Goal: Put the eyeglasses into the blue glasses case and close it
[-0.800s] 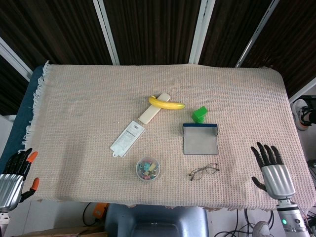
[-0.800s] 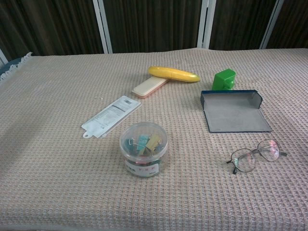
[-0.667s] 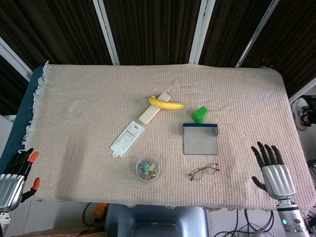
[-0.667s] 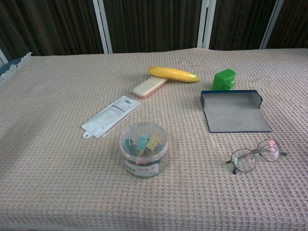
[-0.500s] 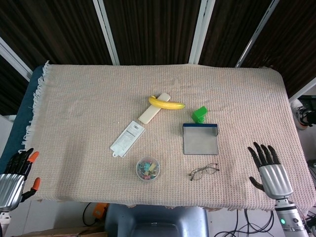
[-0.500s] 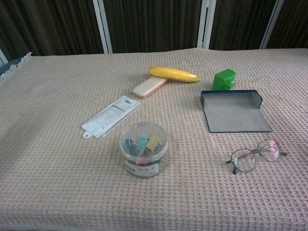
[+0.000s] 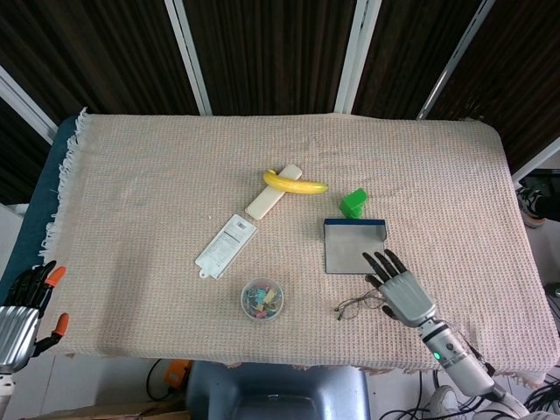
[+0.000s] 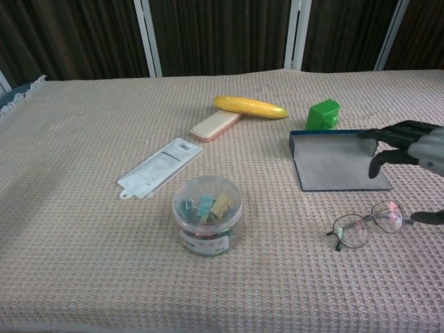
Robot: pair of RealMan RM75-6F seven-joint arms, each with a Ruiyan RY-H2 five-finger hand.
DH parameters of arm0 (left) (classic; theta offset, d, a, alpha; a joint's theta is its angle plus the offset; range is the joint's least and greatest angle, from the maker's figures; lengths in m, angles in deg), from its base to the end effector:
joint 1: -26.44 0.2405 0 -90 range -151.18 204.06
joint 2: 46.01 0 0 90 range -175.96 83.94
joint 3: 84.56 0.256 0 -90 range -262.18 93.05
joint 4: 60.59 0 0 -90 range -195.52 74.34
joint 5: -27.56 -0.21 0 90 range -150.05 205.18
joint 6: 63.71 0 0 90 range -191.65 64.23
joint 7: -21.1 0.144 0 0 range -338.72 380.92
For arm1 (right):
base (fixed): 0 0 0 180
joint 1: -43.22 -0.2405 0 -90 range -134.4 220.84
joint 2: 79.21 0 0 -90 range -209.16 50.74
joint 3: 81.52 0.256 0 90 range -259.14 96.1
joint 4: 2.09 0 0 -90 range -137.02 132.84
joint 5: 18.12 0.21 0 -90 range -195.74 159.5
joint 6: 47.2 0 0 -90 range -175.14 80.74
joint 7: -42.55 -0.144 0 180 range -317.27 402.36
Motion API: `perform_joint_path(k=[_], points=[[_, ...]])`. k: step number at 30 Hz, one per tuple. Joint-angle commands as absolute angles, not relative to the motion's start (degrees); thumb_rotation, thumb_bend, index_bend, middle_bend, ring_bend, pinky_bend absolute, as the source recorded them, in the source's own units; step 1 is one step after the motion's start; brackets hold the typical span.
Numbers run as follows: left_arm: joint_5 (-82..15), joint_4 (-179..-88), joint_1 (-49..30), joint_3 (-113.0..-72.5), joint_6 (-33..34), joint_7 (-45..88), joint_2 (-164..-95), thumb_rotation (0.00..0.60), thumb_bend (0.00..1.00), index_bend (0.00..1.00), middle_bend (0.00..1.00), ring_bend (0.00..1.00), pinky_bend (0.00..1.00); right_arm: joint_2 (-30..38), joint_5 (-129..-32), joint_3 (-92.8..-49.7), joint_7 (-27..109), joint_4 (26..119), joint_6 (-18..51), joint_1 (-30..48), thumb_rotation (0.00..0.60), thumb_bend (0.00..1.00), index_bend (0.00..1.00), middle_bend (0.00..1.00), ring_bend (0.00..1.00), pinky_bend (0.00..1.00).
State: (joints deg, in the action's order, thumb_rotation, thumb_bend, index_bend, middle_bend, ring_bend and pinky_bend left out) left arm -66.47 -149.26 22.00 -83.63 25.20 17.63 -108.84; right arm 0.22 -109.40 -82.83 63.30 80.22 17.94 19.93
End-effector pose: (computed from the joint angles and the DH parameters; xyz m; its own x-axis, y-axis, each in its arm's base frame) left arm -0.3096 0.1646 0.1636 0.4259 0.0065 0.9048 0.8965 -0.1382 -0.4210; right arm -0.2577 -0.2464 0.0268 0.7187 -0.1295 0.6832 -0.6496 -0.4755 0.5932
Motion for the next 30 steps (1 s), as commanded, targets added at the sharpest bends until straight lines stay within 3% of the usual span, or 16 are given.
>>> perform_joint_path(k=[1,10,21,30], points=[[-66.59,-149.23,22.03,-83.58,25.31,17.52,-108.81,0.600,0.42,0.00,0.00,0.00,0.07,2.57,-109.28,-81.81,64.74,78.58,15.14,17.61,0.600,0.33,0.50,0.00,0.00,0.00],[-66.68,-149.03,22.30,-83.58,25.95,17.06,-108.72,0.600,0.43,0.00,0.00,0.00,0.07,5.21,-108.27,-81.64,65.70,76.52,12.53,15.75,0.600,0.41,0.58,0.02,0.00,0.00],[-66.74,-148.95,22.33,-83.53,26.00,17.00,-108.72,0.600,0.43,0.00,0.00,0.00,0.07,5.53,-107.24,-82.62,66.44,75.94,11.14,15.35,0.600,0.45,0.60,0.02,0.00,0.00],[-66.74,-148.98,22.27,-83.47,25.82,16.91,-108.67,0.600,0.43,0.00,0.00,0.00,0.07,5.98,-106.54,-83.20,66.64,75.36,10.13,15.00,0.600,0.54,0.65,0.03,0.00,0.00]])
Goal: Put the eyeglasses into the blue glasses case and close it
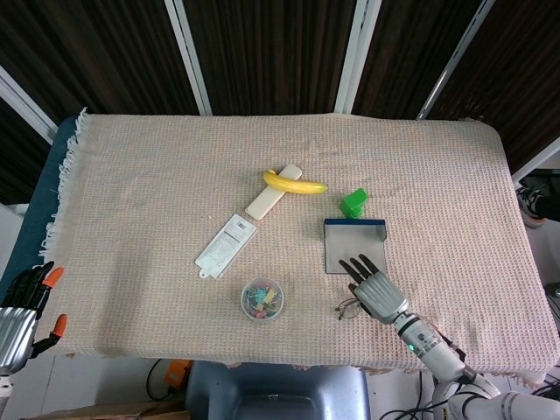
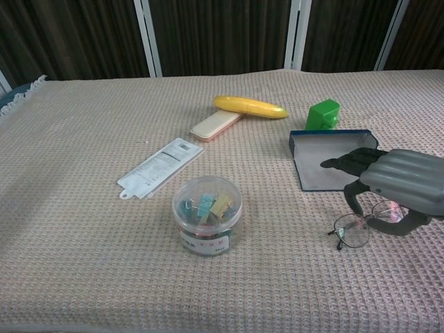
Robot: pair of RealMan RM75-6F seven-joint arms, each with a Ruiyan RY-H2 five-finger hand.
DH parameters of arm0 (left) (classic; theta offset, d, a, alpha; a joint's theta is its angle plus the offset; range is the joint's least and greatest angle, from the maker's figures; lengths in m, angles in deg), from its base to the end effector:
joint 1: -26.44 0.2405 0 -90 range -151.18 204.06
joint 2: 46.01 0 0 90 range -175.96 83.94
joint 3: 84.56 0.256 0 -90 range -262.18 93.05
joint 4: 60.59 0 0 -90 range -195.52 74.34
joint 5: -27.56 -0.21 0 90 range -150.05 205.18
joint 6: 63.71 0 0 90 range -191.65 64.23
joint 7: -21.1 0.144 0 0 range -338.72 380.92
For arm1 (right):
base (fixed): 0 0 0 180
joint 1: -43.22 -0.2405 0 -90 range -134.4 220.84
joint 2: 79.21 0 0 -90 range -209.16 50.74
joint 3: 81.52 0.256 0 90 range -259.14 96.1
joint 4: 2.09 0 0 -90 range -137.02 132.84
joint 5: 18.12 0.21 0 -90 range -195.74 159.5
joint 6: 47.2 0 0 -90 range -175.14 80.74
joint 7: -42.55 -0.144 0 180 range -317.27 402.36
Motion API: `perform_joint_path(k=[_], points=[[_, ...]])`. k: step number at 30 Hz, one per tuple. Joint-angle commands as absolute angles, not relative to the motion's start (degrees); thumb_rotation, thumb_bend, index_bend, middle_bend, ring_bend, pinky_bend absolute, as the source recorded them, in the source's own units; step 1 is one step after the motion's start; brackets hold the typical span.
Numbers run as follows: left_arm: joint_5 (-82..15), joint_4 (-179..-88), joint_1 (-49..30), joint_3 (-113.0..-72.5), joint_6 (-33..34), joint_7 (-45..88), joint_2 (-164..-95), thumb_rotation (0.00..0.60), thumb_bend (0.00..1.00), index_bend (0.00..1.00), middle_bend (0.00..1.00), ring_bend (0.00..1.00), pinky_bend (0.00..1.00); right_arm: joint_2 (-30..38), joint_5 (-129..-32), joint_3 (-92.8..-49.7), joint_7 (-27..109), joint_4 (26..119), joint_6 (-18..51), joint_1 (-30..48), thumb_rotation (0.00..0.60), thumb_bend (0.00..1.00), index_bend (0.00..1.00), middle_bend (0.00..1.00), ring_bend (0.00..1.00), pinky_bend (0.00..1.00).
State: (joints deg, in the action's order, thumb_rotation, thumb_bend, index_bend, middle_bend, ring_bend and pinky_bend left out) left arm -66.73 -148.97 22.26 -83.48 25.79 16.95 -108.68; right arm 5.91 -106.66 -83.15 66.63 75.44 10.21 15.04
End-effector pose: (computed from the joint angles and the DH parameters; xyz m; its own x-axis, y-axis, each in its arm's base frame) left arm -0.3105 0.1626 0.1656 0.4213 0.0022 0.9069 0.8983 -0.1390 -0.4169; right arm -0.2498 -0.2623 -0.0146 0.7796 -0.1730 0.6018 -0.5828 -0.5522 0.5962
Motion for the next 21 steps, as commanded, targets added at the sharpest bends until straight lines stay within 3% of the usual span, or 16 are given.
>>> perform_joint_path(k=[1,15,21], points=[[-66.73,-148.98,22.27,-83.48,25.82,16.88,-108.66,0.600,0.43,0.00,0.00,0.00,0.07,6.03,-106.49,-83.21,66.65,75.31,10.14,14.98,0.600,0.55,0.65,0.03,0.00,0.00],[-66.83,-148.82,22.35,-83.45,26.02,16.72,-108.66,0.600,0.43,0.00,0.00,0.00,0.07,6.61,-106.83,-82.90,65.66,74.84,12.40,15.16,0.600,0.59,0.72,0.06,0.00,0.00],[-66.92,-148.82,22.29,-83.39,25.90,16.77,-108.72,0.600,0.43,0.00,0.00,0.00,0.07,7.04,-103.30,-79.97,64.74,74.82,12.23,14.74,0.600,0.59,0.73,0.07,0.00,0.00]])
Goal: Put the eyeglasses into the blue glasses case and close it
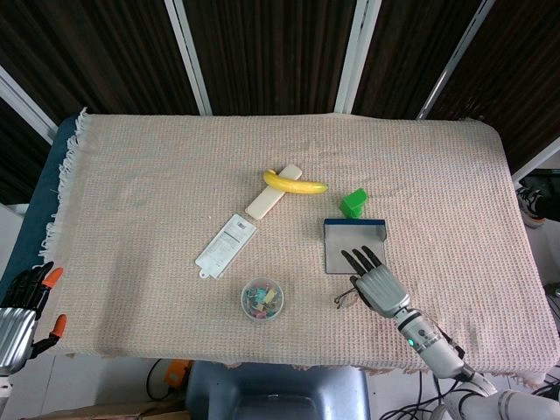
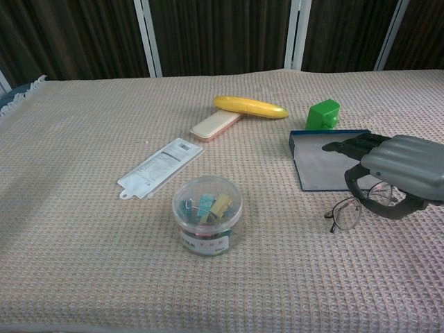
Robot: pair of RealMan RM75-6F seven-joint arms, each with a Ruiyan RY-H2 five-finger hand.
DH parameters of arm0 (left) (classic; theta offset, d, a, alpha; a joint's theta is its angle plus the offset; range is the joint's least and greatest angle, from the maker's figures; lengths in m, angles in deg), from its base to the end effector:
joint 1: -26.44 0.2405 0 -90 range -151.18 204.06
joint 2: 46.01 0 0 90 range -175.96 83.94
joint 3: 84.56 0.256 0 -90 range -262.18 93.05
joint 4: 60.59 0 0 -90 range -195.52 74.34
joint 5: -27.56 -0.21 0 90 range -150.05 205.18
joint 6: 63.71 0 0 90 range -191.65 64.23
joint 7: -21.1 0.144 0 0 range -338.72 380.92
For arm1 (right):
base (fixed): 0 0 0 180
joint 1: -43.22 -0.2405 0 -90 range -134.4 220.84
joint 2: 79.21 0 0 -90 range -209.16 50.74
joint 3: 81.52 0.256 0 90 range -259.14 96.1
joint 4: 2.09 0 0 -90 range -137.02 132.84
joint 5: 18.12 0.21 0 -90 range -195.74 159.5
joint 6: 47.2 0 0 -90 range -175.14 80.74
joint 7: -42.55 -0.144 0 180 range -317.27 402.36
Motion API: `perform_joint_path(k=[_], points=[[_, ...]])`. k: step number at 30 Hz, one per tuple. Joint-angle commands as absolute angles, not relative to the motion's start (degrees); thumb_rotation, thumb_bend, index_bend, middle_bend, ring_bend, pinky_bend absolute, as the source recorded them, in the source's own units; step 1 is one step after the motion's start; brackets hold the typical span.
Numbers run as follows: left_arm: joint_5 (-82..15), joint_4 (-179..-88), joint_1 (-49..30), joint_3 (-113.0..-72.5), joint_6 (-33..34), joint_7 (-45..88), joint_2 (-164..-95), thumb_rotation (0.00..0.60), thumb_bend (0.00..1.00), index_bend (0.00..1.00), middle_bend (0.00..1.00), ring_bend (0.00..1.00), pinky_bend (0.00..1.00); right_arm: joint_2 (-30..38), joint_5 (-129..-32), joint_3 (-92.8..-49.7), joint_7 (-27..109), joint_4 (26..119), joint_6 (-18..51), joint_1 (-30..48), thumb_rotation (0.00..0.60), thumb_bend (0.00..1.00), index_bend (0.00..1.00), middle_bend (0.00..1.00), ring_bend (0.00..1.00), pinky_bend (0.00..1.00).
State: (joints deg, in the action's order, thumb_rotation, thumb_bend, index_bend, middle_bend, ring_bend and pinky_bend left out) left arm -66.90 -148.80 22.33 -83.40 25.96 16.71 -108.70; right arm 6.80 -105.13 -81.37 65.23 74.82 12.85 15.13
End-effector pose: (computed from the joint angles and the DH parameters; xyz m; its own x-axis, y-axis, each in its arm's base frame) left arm -0.3107 0.1619 0.1657 0.4196 0.0018 0.9077 0.8987 -0.1409 -0.4152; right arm -0.2448 -0.2727 -0.0089 0.7369 -0.1489 0.6594 -0.6317 -0.4989 0.5933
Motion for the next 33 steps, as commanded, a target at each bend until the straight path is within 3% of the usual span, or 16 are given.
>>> perform_joint_path(k=[1,13,33], points=[[-66.97,-148.84,22.26,-83.36,25.84,16.89,-108.73,0.600,0.43,0.00,0.00,0.00,0.07,7.13,-102.03,-79.08,64.63,74.79,11.49,14.31,0.600,0.59,0.73,0.07,0.00,0.00],[-67.16,-148.88,22.17,-83.23,25.67,16.93,-108.72,0.600,0.43,0.00,0.00,0.00,0.07,12.36,-84.97,-69.02,66.44,69.58,4.86,8.94,0.600,0.59,0.73,0.08,0.00,0.00],[-67.03,-148.87,21.83,-83.08,24.99,16.00,-108.34,0.600,0.43,0.00,0.00,0.00,0.07,23.80,-77.70,-65.11,71.49,56.02,8.21,3.15,0.600,0.59,0.71,0.08,0.00,0.00]])
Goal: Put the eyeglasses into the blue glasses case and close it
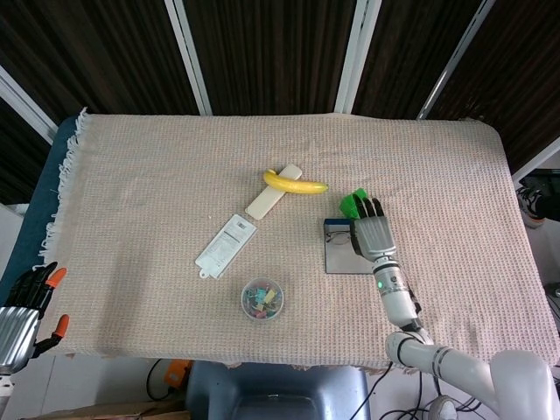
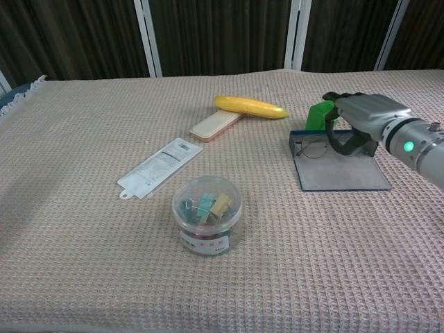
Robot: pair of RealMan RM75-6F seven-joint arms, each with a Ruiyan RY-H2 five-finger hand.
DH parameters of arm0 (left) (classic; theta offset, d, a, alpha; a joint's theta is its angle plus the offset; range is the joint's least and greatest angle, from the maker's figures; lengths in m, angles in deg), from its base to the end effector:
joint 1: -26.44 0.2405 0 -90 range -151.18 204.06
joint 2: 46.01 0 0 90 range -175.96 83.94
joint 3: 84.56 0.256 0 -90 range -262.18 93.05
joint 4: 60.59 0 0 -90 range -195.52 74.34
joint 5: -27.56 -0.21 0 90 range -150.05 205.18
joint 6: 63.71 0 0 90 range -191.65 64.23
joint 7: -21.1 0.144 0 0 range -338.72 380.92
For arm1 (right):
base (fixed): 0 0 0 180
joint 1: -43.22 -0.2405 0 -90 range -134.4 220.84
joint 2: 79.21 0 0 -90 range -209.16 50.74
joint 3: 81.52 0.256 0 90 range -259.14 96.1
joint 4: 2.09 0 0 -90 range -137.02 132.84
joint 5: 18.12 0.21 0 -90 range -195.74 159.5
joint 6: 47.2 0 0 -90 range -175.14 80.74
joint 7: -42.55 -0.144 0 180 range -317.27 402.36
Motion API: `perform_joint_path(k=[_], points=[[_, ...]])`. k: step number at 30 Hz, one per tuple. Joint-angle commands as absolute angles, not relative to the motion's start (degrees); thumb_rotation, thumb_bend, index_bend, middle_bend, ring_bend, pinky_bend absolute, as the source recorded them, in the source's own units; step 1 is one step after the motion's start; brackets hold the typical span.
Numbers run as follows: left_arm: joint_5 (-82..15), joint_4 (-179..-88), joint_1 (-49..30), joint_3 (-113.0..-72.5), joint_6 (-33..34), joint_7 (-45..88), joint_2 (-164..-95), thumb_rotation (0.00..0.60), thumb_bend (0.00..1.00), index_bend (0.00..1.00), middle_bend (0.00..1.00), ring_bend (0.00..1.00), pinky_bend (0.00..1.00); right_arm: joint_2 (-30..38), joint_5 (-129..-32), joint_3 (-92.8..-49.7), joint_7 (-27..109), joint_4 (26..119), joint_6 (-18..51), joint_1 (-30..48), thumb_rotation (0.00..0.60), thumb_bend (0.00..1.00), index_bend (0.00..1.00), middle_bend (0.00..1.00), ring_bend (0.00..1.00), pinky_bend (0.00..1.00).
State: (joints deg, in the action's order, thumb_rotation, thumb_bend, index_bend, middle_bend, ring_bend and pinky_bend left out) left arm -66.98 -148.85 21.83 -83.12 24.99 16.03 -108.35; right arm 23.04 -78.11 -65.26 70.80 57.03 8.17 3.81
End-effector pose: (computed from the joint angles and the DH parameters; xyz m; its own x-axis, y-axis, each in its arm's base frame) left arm -0.3110 0.1636 0.1648 0.4162 0.0212 0.9090 0.9005 -0.1482 -0.4089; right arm -0.2132 -0.3824 -0.0347 0.5809 -0.1597 0.7982 -0.8139 -0.1228 0.5678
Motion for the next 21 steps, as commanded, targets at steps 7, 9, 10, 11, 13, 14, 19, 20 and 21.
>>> perform_joint_path(k=[7,9,10,11,13,14,19,20,21], points=[[-67.14,-148.85,21.73,-83.02,24.84,16.13,-108.37,0.600,0.43,0.00,0.00,0.00,0.07,24.84,-78.08,-65.60,72.18,54.32,8.55,2.26,0.600,0.59,0.55,0.08,0.00,0.00],[-67.09,-148.85,21.74,-83.02,24.87,16.09,-108.35,0.600,0.43,0.00,0.00,0.00,0.07,25.00,-78.65,-65.79,71.82,54.02,9.13,2.24,0.600,0.59,0.49,0.07,0.00,0.00],[-67.08,-148.85,21.74,-83.03,24.86,16.07,-108.34,0.600,0.43,0.00,0.00,0.00,0.07,25.02,-78.78,-65.83,71.67,53.90,9.27,2.24,0.600,0.58,0.47,0.07,0.00,0.00],[-67.06,-148.85,21.72,-83.04,24.84,16.06,-108.34,0.600,0.43,0.00,0.00,0.00,0.07,25.01,-78.80,-65.83,71.53,53.83,9.28,2.24,0.600,0.58,0.46,0.06,0.00,0.00],[-67.06,-148.84,21.71,-83.05,24.85,16.01,-108.32,0.600,0.43,0.00,0.00,0.00,0.07,24.71,-78.79,-65.88,71.28,54.13,9.41,2.43,0.600,0.55,0.44,0.06,0.00,0.00],[-67.07,-148.84,21.73,-83.04,24.90,15.97,-108.31,0.600,0.43,0.00,0.00,0.00,0.07,24.45,-78.92,-65.95,71.11,54.50,9.64,2.61,0.600,0.54,0.44,0.06,0.00,0.00],[-67.03,-148.79,21.92,-83.12,25.39,15.48,-108.18,0.600,0.43,0.00,0.00,0.00,0.07,20.57,-84.61,-69.62,68.61,60.45,15.47,6.27,0.600,0.46,0.43,0.05,0.00,0.00],[-67.01,-148.75,21.95,-83.13,25.46,15.38,-108.17,0.600,0.43,0.00,0.00,0.00,0.07,19.46,-86.32,-70.89,68.01,62.02,17.09,7.39,0.600,0.44,0.43,0.05,0.00,0.00],[-66.98,-148.71,21.96,-83.14,25.47,15.29,-108.16,0.600,0.43,0.00,0.00,0.00,0.07,17.95,-88.61,-72.73,67.40,64.06,19.22,8.95,0.600,0.43,0.43,0.05,0.00,0.00]])
